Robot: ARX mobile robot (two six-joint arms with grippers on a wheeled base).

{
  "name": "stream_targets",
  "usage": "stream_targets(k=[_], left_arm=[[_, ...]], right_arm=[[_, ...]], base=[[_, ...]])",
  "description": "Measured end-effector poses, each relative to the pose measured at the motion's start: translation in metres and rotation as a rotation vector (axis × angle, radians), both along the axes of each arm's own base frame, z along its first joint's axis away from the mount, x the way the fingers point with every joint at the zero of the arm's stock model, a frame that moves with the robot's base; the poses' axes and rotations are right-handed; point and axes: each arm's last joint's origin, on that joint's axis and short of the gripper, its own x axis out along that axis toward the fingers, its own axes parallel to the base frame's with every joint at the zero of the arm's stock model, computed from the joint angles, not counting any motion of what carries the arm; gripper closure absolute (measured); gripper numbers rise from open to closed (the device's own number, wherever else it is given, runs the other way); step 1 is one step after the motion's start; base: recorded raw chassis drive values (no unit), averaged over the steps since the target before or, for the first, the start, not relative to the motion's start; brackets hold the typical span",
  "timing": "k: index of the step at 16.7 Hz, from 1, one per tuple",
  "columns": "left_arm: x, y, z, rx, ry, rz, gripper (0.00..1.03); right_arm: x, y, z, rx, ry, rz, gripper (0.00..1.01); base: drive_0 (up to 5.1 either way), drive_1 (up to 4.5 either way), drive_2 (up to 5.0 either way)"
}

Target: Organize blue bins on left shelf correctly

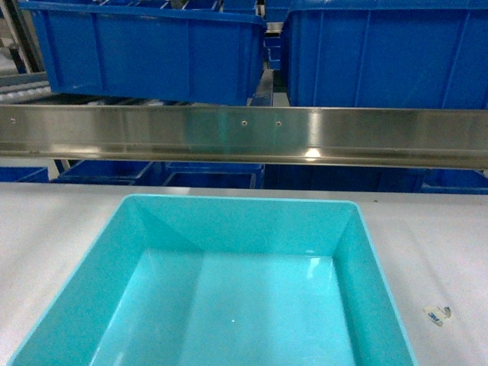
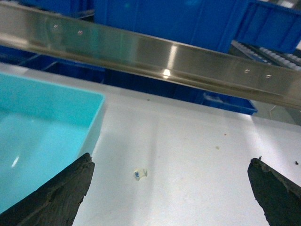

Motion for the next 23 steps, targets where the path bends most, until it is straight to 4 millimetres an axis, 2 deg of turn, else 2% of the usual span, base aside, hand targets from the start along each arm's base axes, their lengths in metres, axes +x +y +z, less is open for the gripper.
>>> stream_targets(k=[2, 4, 6, 9, 12, 19, 21, 23], left_arm=[[0.011, -0.010, 0.001, -0.010, 0.064, 0.008, 0.05], [0.027, -0.019, 0.009, -0.003, 0.092, 0.052, 0.05], [0.039, -0.020, 0.005, 0.021, 0.152, 0.091, 0.05], [0.051, -0.018, 0.005, 0.034, 0.190, 0.107, 0.05], [0.082, -0.020, 0.018, 0.059, 0.254, 0.071, 0.05], [0.084, -0.021, 0.015, 0.066, 0.264, 0.059, 0.05], [0.090, -0.028, -0.003, 0.058, 0.337, 0.039, 0.05], [0.095, -0.039, -0.016, 0.055, 0.381, 0.014, 0.05]], right_arm=[[0.012, 0.012, 0.011, -0.063, 0.084, 0.026, 0.03], [0.024, 0.017, 0.011, -0.121, 0.200, 0.027, 0.03], [0.031, 0.022, 0.012, -0.160, 0.299, 0.055, 0.03], [0.041, 0.026, 0.021, -0.162, 0.323, 0.075, 0.03], [0.059, 0.029, 0.030, -0.216, 0.397, 0.088, 0.03], [0.062, 0.027, 0.028, -0.233, 0.408, 0.090, 0.03], [0.067, 0.032, 0.021, -0.231, 0.481, 0.123, 0.03], [0.073, 0.048, 0.028, -0.244, 0.509, 0.172, 0.03]], base=[[0.0, 0.00, 0.0], [0.0, 0.00, 0.0], [0.0, 0.00, 0.0], [0.0, 0.00, 0.0], [0.0, 0.00, 0.0], [0.0, 0.00, 0.0], [0.0, 0.00, 0.0], [0.0, 0.00, 0.0]])
